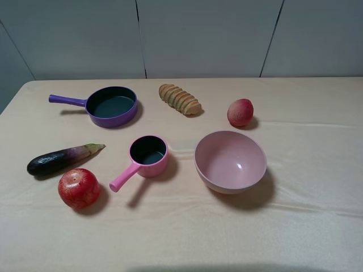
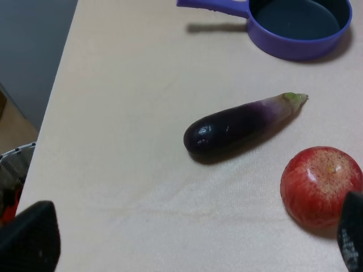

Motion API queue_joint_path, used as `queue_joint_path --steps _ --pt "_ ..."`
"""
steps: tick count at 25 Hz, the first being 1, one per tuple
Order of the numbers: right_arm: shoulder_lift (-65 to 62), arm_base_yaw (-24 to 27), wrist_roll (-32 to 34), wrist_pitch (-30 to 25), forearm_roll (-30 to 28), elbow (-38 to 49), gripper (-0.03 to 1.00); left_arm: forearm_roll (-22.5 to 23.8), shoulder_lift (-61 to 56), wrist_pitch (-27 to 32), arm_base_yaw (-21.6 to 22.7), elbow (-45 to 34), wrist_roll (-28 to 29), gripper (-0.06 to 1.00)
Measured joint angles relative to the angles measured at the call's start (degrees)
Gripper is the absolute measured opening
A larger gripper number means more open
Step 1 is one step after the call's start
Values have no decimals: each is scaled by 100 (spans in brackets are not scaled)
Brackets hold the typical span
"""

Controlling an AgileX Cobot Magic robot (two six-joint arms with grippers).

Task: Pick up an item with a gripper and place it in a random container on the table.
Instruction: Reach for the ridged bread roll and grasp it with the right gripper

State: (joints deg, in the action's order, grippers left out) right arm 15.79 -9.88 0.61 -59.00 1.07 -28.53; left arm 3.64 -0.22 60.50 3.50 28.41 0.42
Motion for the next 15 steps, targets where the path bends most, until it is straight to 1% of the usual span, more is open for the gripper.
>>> queue_joint_path --steps 15 --pt "2 0 0 0 0 0 69 0 0 0 0 0 -5 99"
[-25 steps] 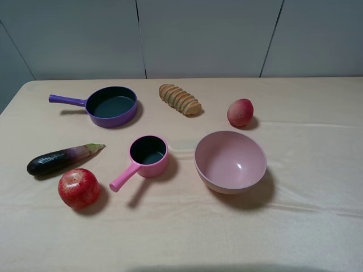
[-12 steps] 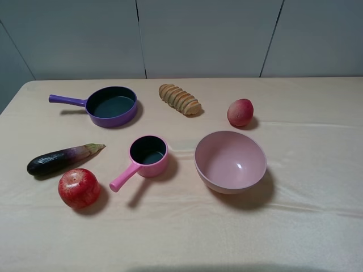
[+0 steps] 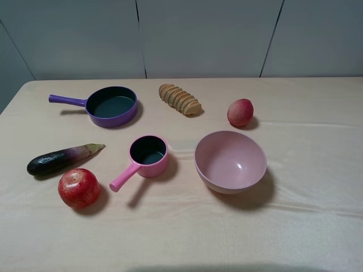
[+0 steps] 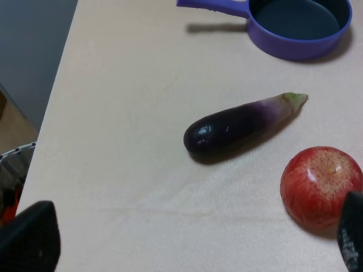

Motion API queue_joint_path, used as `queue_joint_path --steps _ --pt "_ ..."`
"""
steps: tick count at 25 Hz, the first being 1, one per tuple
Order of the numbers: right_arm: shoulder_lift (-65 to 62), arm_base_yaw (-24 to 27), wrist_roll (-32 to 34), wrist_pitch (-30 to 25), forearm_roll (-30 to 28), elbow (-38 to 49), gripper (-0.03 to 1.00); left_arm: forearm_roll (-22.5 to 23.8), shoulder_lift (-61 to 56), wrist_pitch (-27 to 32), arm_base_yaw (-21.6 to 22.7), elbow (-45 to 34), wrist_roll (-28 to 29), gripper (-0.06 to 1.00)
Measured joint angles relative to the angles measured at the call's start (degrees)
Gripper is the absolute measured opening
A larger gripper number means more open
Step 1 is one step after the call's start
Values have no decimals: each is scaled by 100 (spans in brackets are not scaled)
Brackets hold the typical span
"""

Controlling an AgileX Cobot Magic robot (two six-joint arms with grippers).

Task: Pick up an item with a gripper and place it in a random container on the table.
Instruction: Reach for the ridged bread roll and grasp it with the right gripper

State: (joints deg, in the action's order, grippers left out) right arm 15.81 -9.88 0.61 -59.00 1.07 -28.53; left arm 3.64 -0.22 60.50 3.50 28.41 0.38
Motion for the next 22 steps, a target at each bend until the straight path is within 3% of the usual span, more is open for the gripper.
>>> queue_joint_path --steps 17,22 --pt "0 0 0 6 4 0 69 0 0 0 0 0 0 99" --pt "0 0 0 484 4 -113 69 0 0 0 0 0 0 99"
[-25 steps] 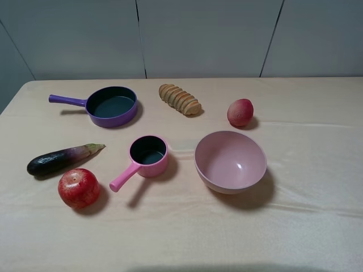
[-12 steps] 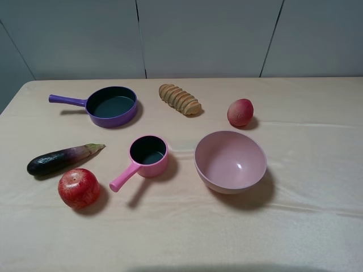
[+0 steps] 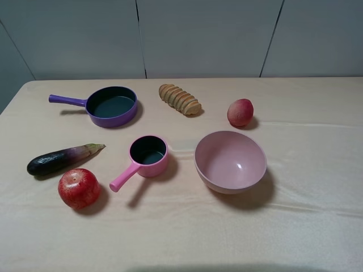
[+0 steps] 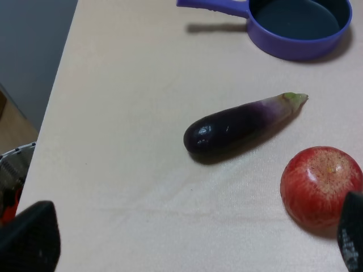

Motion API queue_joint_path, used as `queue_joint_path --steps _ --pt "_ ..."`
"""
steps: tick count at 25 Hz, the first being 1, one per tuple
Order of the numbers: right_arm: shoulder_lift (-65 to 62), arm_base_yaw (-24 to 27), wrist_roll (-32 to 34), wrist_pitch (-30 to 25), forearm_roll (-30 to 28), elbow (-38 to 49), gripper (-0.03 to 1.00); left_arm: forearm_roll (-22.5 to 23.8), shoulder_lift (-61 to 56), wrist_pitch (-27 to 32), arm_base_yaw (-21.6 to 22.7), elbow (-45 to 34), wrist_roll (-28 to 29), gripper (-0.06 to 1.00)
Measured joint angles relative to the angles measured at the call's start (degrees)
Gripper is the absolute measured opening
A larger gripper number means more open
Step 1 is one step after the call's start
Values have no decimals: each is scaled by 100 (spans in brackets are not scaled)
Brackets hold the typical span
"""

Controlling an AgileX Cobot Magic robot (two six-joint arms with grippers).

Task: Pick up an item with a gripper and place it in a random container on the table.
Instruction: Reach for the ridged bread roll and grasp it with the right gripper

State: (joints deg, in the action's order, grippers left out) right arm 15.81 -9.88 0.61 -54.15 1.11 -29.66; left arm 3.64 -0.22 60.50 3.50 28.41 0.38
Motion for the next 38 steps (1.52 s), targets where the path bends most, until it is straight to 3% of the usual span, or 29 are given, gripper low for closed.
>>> queue_joint_path --steps 11,24,38 --pt "1143 4 -13 1125 51 -18 69 0 0 0 0 0 0 99" --pt "3267 11 -537 2877 766 -23 69 0 0 0 0 -4 0 99" --pt "4670 -591 -745 3111 876 -1130 69 0 0 0 0 -4 0 99"
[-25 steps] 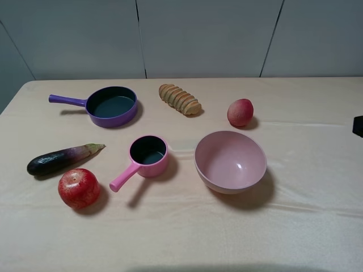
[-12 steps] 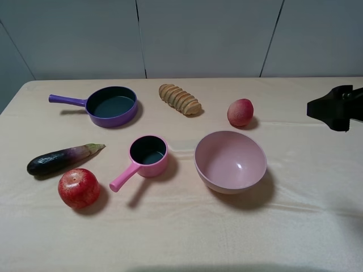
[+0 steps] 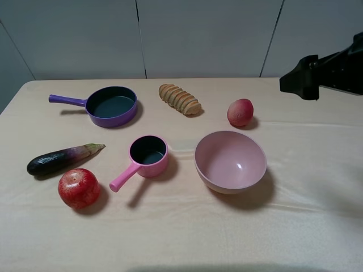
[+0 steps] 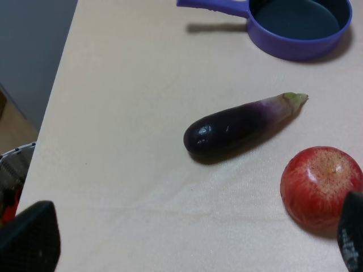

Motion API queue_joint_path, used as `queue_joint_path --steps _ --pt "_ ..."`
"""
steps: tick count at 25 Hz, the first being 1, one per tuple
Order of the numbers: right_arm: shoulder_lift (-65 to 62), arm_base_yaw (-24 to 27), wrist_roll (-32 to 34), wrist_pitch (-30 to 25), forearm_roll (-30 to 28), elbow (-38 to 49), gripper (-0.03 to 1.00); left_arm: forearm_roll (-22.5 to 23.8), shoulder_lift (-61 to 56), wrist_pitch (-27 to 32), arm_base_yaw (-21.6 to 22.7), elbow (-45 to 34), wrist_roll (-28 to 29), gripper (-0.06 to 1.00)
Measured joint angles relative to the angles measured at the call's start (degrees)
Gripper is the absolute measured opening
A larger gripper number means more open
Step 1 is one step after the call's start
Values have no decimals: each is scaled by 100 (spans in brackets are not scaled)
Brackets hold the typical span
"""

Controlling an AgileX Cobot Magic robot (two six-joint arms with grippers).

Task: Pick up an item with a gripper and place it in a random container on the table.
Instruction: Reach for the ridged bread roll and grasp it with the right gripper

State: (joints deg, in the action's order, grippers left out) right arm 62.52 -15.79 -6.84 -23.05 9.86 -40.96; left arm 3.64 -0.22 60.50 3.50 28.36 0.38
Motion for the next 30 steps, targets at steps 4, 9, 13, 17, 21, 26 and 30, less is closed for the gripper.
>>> queue_joint_path --steps 4,9,13,17,21,26,30 --pt "633 -85 -4 0 0 -522 69 0 0 0 0 0 0 99" --pt "1435 -100 -4 0 0 -1309 69 0 0 0 0 0 0 99" --pt "1986 -100 -52 0 -50 -1913 69 0 0 0 0 0 0 99" --pt "2504 -100 -59 -80 -70 -2499 69 0 0 0 0 0 0 99" --pt "3015 -100 -253 -291 -82 -3150 69 0 0 0 0 0 0 99" --pt "3701 -230 -505 -509 -136 -3942 69 0 0 0 0 0 0 99" --pt "4222 -383 -558 -583 -230 -4576 69 0 0 0 0 0 0 99"
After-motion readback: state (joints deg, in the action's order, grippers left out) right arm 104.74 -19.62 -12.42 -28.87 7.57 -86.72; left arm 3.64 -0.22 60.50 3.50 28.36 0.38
